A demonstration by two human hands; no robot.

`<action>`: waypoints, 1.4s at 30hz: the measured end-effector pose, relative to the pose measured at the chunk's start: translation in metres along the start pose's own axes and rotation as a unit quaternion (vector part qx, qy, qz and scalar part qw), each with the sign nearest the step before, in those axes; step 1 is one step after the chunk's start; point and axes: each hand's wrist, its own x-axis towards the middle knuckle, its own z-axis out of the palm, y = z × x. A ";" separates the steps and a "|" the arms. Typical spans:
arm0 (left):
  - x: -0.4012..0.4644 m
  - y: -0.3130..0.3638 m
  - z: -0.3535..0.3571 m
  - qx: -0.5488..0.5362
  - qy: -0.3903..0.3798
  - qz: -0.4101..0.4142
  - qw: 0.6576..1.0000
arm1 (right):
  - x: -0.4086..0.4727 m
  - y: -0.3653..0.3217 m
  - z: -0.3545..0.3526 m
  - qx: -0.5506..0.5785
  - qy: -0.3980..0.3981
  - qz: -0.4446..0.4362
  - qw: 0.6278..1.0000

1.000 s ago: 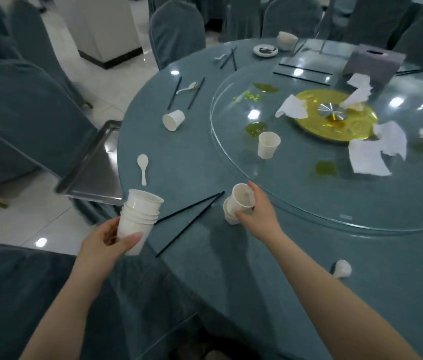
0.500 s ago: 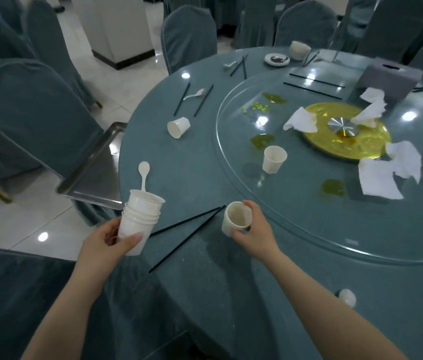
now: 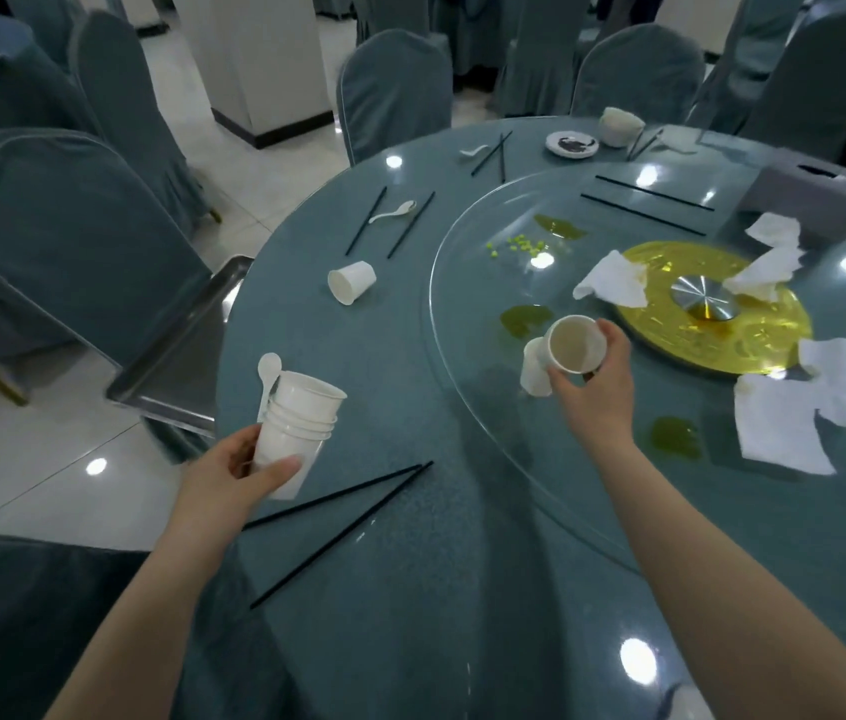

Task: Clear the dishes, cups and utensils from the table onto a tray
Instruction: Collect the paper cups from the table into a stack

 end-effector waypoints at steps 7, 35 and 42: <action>0.005 -0.003 0.010 0.042 -0.011 -0.007 0.999 | 0.015 0.024 0.018 -0.051 -0.111 0.091 0.988; -0.141 -0.033 -0.204 0.124 0.191 0.035 0.973 | -0.244 -0.254 0.188 0.189 -0.584 -0.083 0.785; -0.168 -0.043 -0.272 0.201 0.220 0.011 0.955 | -0.281 -0.300 0.227 0.121 -0.699 -0.117 0.695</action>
